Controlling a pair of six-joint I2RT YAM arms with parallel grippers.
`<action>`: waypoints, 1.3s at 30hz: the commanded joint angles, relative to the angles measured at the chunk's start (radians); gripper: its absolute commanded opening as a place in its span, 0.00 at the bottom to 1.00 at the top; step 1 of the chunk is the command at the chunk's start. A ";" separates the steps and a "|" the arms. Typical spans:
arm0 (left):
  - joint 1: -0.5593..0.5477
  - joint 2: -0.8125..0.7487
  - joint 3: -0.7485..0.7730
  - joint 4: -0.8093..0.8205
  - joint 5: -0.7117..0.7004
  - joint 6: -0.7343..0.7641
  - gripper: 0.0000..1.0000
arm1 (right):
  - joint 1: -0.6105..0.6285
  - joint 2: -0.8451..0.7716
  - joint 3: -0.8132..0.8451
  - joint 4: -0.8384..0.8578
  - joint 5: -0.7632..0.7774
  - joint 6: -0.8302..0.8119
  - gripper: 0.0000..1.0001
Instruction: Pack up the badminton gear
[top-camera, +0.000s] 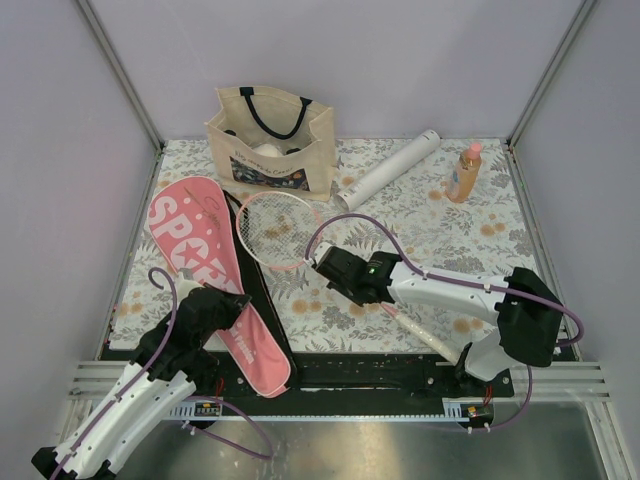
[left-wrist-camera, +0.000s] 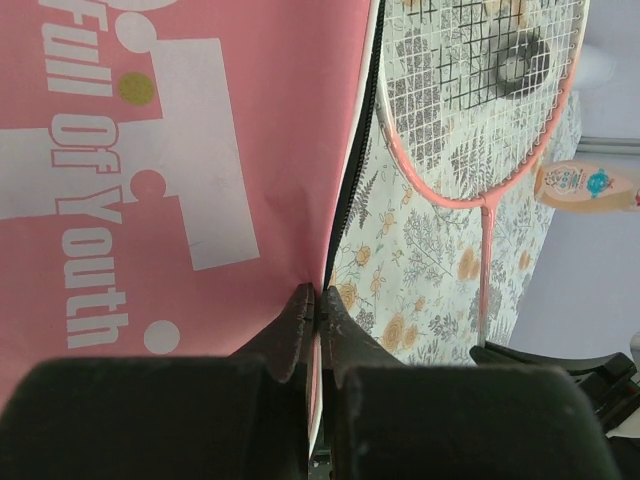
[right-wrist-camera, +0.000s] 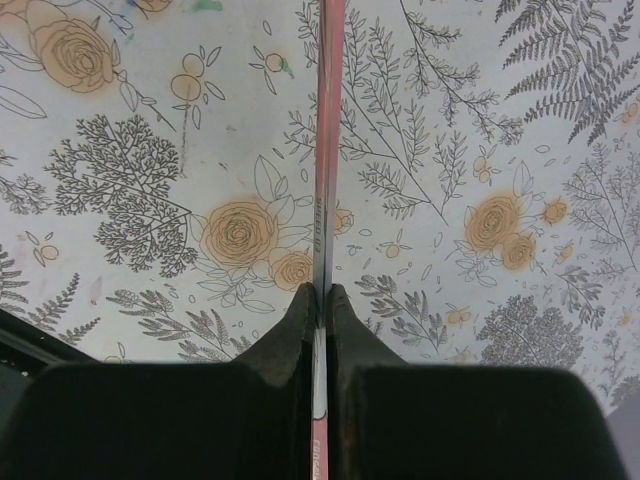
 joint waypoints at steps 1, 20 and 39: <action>0.000 0.014 0.068 0.100 -0.010 0.030 0.00 | 0.011 -0.002 0.038 -0.054 0.094 -0.046 0.00; -0.002 0.006 0.056 0.100 -0.001 0.041 0.00 | 0.070 0.109 0.179 -0.126 0.049 -0.009 0.00; -0.002 0.023 0.036 0.155 0.074 0.097 0.00 | 0.094 0.107 0.190 0.142 -0.142 0.128 0.00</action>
